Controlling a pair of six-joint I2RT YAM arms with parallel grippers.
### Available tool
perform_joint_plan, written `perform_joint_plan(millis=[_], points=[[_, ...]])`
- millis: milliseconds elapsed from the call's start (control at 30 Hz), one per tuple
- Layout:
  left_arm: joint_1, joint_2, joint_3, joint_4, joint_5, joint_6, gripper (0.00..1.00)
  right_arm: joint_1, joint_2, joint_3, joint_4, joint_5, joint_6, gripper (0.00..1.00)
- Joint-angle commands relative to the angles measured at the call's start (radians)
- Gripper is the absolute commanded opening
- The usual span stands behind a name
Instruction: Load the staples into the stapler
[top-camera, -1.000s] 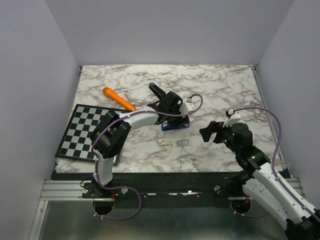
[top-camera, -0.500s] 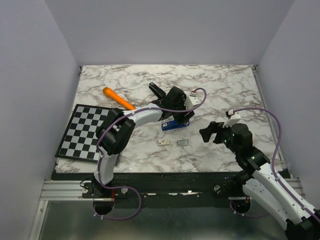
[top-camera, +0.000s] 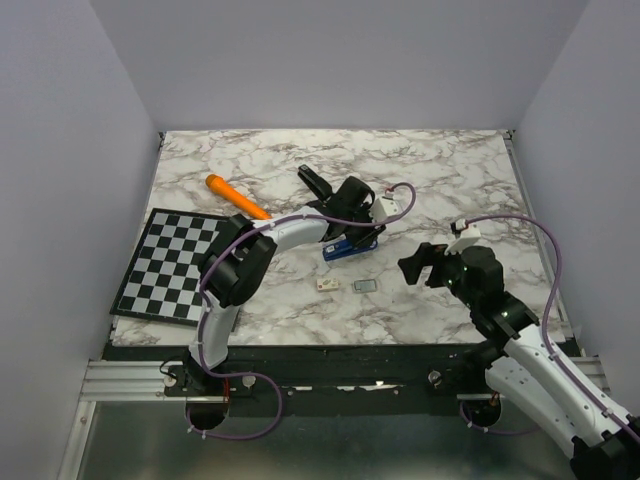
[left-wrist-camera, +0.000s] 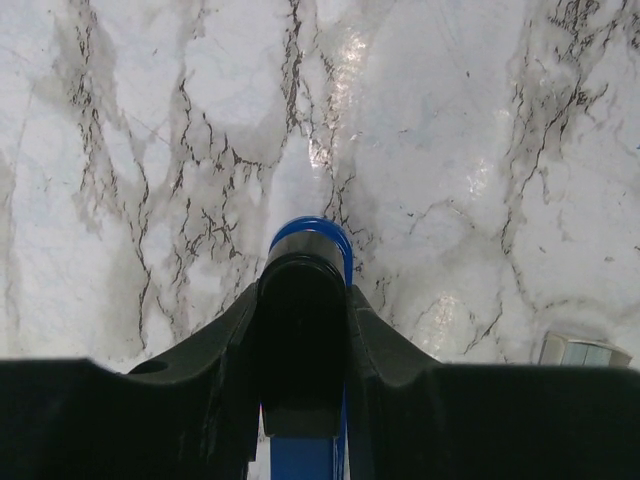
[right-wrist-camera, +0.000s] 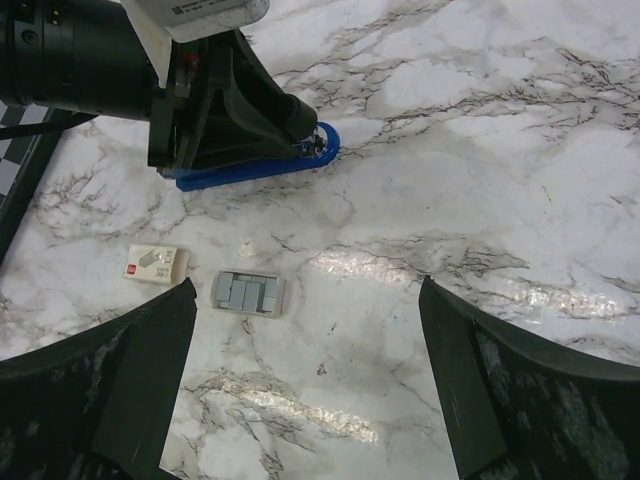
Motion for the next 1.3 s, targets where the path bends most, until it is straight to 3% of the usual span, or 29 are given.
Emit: perform_joint_plan(millis=[0, 33, 133, 433, 767, 967, 1267], points=[[0.001, -0.02, 0.016, 0.002, 0.032, 0.014, 0.27, 0.0, 0.018, -0.002, 0.026, -0.019, 0.026, 1.0], [0.001, -0.031, 0.008, 0.007, 0.035, 0.013, 0.17, 0.0, 0.024, 0.001, 0.026, -0.017, 0.032, 1.0], [0.004, -0.095, -0.03, 0.047, 0.035, 0.005, 0.0, 0.0, 0.061, 0.022, 0.027, -0.011, 0.055, 1.0], [0.033, -0.33, -0.165, 0.197, 0.065, -0.118, 0.0, -0.001, 0.226, 0.149, 0.05, -0.087, 0.125, 1.0], [0.033, -0.59, -0.344, 0.434, 0.09, -0.312, 0.0, -0.003, 0.326, 0.243, 0.156, -0.201, 0.197, 0.82], [0.03, -0.669, -0.397, 0.49, 0.108, -0.414, 0.0, -0.003, 0.369, 0.264, 0.216, -0.256, 0.237, 0.77], [0.018, -0.706, -0.407, 0.462, 0.111, -0.412, 0.0, -0.003, 0.417, 0.286, 0.319, -0.309, 0.279, 0.7]])
